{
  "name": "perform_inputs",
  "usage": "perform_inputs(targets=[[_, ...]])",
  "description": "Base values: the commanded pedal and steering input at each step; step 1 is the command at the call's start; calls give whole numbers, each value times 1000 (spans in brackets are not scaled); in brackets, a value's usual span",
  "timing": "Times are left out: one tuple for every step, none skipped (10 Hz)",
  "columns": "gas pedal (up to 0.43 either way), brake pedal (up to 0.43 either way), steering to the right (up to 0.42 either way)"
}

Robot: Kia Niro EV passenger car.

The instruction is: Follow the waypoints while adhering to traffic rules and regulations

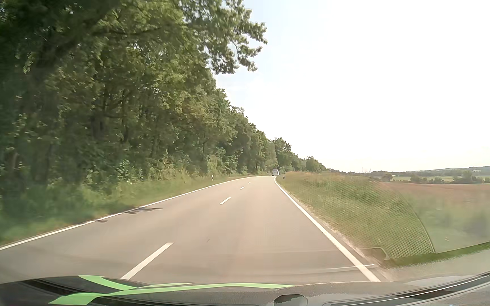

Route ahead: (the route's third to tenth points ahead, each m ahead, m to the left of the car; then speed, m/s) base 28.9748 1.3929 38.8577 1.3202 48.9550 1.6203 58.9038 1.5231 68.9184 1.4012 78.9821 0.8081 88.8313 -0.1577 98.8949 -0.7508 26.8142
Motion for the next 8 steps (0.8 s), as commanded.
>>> perform_inputs(targets=[[169, 0, -5], [169, 0, -5], [150, 0, -5], [150, 0, -4], [150, 0, -4], [150, 0, -4], [150, 0, -3], [150, 0, -1]])
